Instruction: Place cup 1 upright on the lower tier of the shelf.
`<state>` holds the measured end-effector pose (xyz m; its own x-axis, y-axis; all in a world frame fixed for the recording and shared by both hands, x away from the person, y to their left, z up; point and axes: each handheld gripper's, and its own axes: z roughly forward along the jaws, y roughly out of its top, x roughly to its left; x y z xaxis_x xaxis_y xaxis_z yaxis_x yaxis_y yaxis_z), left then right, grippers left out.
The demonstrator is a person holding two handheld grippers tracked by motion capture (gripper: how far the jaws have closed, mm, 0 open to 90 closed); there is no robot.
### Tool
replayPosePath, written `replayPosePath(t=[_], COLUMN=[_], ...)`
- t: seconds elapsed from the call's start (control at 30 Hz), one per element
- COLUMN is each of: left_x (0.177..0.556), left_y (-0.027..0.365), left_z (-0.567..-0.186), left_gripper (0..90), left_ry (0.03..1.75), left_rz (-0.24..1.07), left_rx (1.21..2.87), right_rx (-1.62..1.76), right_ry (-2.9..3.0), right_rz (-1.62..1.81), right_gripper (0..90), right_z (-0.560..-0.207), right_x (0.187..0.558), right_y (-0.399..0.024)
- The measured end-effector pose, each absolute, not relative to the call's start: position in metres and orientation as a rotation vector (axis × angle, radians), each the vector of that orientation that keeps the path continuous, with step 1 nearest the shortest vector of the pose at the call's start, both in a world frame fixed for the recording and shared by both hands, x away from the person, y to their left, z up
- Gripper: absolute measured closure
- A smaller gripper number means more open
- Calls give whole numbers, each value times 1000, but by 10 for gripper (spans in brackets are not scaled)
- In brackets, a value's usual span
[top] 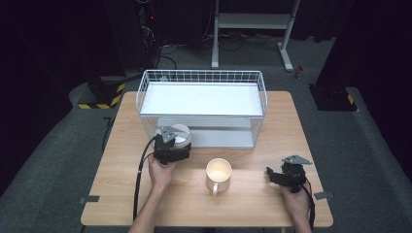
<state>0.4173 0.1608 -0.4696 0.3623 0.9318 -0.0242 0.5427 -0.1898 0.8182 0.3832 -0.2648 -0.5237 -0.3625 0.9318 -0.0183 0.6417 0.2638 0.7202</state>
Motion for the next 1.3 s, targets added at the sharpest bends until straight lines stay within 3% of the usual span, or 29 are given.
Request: replayPosePath(t=[1.3], left_x=[447], left_y=[162], left_z=[-481], left_gripper=[192], left_ry=[1325], left_rz=[696], left_rx=[1821], right_rx=[1423], right_ry=[2097], right_rz=[876], right_gripper=[226], right_z=[-524], right_x=[383], right_y=[-265])
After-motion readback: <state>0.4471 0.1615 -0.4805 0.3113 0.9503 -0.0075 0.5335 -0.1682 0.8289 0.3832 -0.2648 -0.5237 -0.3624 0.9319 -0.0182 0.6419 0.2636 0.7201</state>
